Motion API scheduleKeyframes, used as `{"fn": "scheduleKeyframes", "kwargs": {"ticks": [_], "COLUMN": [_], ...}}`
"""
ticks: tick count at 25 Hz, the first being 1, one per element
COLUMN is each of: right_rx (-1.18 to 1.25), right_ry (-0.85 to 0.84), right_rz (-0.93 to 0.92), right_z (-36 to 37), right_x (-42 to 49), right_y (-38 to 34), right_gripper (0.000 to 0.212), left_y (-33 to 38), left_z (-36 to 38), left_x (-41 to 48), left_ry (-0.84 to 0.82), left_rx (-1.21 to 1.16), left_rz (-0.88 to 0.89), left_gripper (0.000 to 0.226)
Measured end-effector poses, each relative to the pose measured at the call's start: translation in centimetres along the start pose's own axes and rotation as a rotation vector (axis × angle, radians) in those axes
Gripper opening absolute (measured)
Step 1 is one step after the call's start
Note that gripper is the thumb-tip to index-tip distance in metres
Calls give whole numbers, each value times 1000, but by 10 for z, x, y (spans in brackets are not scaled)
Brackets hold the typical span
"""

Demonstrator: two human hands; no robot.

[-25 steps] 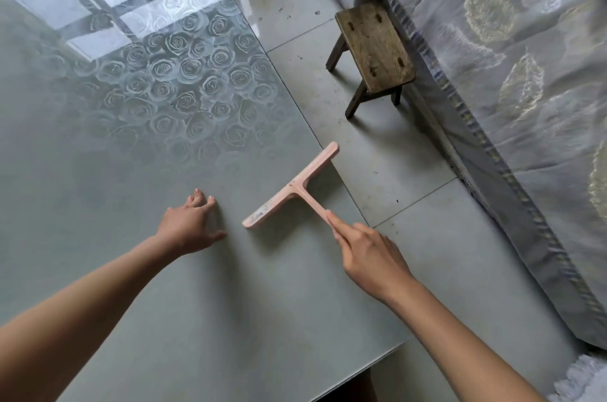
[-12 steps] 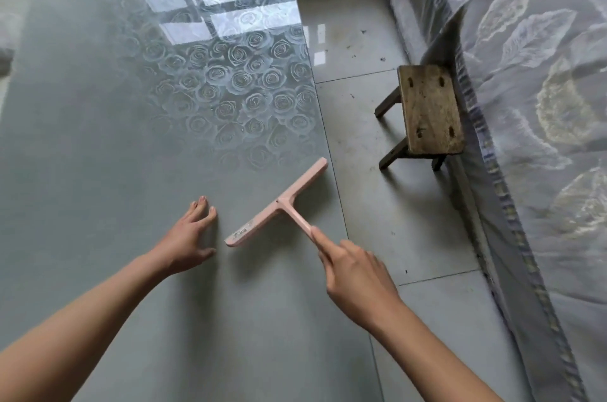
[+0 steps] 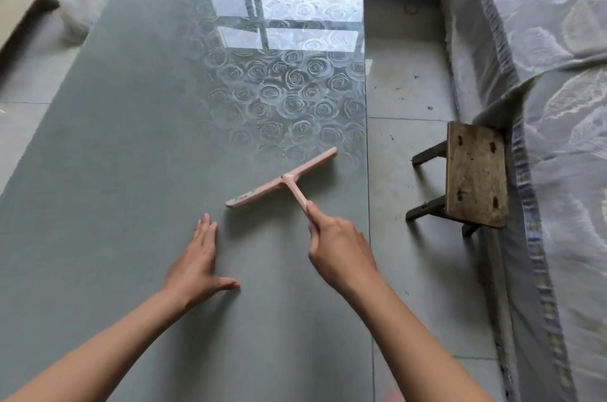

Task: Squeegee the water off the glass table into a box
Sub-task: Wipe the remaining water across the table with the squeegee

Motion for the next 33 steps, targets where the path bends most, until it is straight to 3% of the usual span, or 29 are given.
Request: {"fn": "scheduleKeyframes", "kwargs": {"ticks": [5,10,13,18,25,30,33], "right_rx": [-71,-120,-128,-184,-165,-272,-256], "right_ry": [-29,-128,-145,-175,-165,-162,-178], "right_rz": [-22,-215,-266,-202,-251,-282,-303], "right_z": [-26,-13,-37,-52,-13,-24,-3], "right_x": [-28,81,91,45,159,111,165], "right_y": [37,-45,-38,6,-106,-64,-108], "right_gripper": [49,43,40,47,39,50,53], "left_y": [3,3,5,0,-4,-21,-31], "left_z": [-7,-6,-9,-28,-38,-58,-75], "left_x": [-1,-6,-8,0,15,27,38], "left_ry": [52,21,-28,-28,-12,59,140], "left_rx": [-17,30,-2,-34,-10,-89,-91], "left_rz": [10,-66,-66,-45,-84,-159,-222], "left_gripper": [124,123,121,95,55,48,50]}}
Point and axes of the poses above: each hand's wrist, its own x-axis towards the middle knuckle, its own z-axis out of the palm, y = z × x, the point moved 10 cm from there along x, towards the middle knuckle, and after that the axes turned 5 degrees about x, right-handed, at the moved point
